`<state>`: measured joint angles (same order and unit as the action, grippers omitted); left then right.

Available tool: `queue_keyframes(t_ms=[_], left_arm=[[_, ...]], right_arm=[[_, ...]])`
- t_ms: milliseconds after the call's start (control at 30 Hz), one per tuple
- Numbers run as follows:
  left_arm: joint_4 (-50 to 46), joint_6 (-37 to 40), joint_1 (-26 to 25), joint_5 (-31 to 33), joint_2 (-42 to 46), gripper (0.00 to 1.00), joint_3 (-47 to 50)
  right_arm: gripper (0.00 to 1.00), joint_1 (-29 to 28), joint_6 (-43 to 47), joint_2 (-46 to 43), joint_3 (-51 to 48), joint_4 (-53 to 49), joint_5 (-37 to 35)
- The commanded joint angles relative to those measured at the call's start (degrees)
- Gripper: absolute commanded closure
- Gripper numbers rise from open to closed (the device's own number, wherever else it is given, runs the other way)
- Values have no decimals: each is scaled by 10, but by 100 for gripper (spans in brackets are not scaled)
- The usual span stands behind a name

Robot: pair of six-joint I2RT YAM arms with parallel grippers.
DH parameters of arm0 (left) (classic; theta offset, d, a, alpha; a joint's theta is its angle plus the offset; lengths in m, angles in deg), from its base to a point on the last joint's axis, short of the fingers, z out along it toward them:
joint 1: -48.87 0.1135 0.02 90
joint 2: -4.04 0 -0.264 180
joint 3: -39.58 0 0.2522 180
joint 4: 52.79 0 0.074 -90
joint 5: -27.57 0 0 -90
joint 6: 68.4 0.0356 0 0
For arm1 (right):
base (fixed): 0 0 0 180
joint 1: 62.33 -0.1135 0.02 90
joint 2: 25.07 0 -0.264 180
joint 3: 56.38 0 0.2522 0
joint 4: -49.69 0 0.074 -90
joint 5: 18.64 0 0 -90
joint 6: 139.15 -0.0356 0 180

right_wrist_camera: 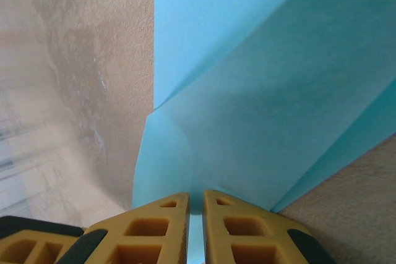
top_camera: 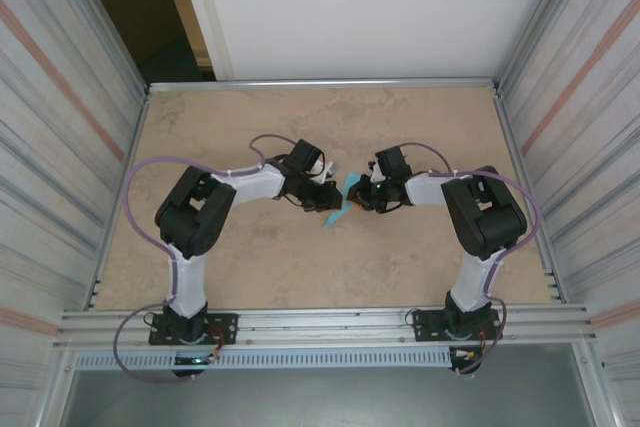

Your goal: Fold a paper plane with a square sheet of paper (pick it up from the middle)

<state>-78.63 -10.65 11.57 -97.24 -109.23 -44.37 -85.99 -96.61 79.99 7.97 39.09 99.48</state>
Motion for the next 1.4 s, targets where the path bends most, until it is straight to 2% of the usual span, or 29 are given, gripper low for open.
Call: queue_keyframes(t_ms=[0,1367], left_arm=[[-26,15,-8,-2,-5,90,-13],[-57,25,-26,44,-27,92,6]], right_arm=[[86,0,7,26,0,-48,-32],[87,0,3,37,9,-69,-38]])
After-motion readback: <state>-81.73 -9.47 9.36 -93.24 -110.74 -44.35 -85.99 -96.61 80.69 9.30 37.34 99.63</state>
